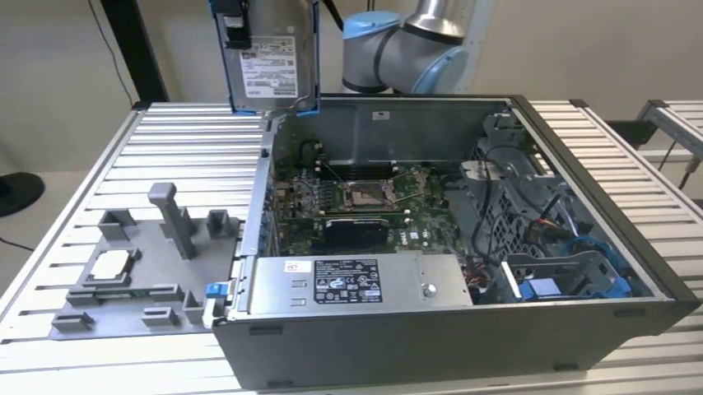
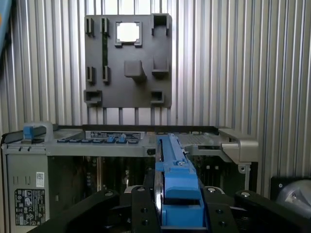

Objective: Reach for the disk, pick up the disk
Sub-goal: 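Pick up the disk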

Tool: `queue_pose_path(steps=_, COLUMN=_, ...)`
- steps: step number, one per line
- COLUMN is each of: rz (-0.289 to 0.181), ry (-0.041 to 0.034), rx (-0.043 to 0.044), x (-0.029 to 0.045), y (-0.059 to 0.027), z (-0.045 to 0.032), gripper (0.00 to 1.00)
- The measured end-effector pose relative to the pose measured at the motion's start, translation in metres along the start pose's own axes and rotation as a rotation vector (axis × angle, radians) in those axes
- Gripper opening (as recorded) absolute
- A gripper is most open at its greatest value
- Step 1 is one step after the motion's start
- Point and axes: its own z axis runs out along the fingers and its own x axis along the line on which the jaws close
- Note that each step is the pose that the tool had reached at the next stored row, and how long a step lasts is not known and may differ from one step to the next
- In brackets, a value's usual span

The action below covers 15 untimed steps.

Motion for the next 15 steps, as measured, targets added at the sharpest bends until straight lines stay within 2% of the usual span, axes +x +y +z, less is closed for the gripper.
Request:
queue_pose_path(steps=11, rz=0.000, ry=0.0000, rx=0.0000, x=-0.0008, y=-0.0411, z=0.0000, gripper=0.00)
queue_pose_path(steps=13, rz=0.000, ry=0.0000, rx=0.0000, x=-0.0010, y=-0.0532, z=0.0000, gripper=0.00)
queue_pose_path(steps=15, rz=0.000, ry=0.0000, rx=0.0000, x=-0.0011, y=-0.0609, z=0.0000, gripper=0.00)
